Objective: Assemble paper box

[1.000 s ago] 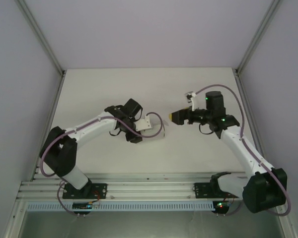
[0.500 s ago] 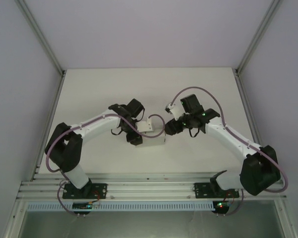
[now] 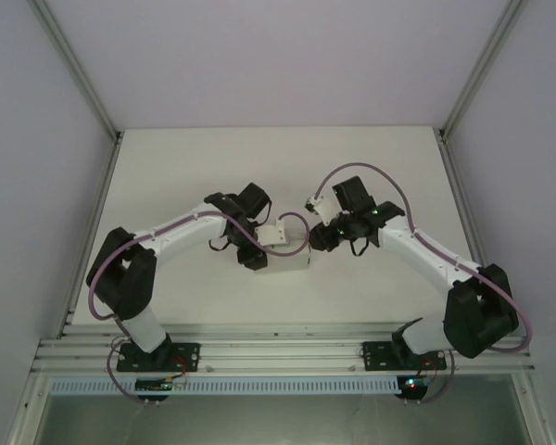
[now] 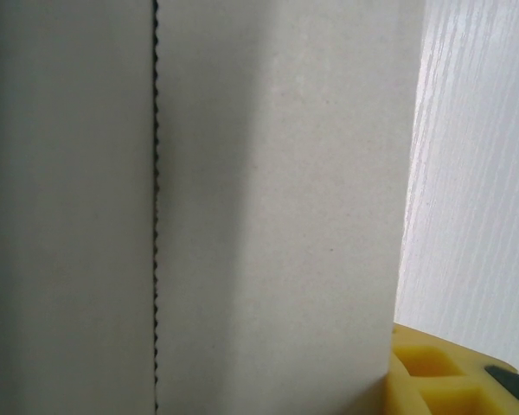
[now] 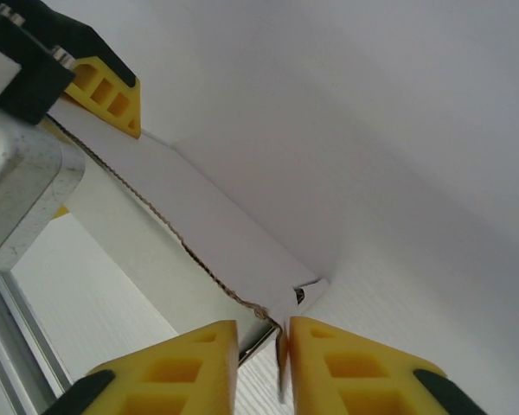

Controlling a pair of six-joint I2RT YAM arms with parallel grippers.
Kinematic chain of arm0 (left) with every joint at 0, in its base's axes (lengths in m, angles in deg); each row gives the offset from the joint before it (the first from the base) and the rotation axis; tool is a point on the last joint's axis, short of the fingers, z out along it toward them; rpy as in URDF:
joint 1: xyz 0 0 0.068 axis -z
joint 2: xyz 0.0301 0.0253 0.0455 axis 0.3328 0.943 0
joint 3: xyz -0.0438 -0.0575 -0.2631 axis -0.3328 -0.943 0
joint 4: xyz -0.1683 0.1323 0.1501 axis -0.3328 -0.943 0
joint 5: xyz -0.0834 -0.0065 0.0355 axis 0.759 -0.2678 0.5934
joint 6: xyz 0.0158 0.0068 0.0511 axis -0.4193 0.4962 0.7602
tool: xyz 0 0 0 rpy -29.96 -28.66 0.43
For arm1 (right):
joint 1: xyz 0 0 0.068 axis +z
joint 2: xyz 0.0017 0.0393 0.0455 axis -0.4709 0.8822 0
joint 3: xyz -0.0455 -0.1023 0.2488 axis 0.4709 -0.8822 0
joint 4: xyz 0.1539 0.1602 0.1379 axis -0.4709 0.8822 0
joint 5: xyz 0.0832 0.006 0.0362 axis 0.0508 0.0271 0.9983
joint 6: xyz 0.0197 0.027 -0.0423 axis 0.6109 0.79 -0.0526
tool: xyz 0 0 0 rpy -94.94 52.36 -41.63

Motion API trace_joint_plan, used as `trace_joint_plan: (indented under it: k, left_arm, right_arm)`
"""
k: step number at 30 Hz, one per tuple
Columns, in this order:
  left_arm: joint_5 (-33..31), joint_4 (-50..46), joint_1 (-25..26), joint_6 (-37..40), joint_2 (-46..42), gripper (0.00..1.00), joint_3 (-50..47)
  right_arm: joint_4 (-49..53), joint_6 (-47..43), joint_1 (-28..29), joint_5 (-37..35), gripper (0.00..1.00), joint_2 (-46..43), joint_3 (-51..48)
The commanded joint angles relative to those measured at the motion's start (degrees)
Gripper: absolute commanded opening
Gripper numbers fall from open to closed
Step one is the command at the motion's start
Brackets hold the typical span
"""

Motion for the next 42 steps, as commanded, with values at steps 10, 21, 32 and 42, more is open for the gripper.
trace_joint_plan:
  k: [10, 21, 32, 42]
  left_arm:
    - [-1.5, 4.9, -1.2, -1.4, 0.9, 0.42, 1.7]
    - [-1.2, 7.3, -1.4, -3.2, 3.2, 0.44, 2.6]
    - [-0.9, 8.5, -1.4, -5.5, 3.6, 0.47, 3.5]
    - [-0.5, 8.2, -1.3, -10.0, -3.2, 1.0, 3.8]
  right_arm:
    - [0.5, 19.6, 1.5, 0.0, 0.04, 0.7, 3.7]
    - [-9.8, 27.9, 5.5, -8.9, 0.0, -3.6, -6.8]
    - [-19.5, 35.1, 6.8, -13.0, 0.0, -6.4, -18.2]
    - [-15.7, 34.4, 9.4, -24.9, 0.0, -6.8, -17.6]
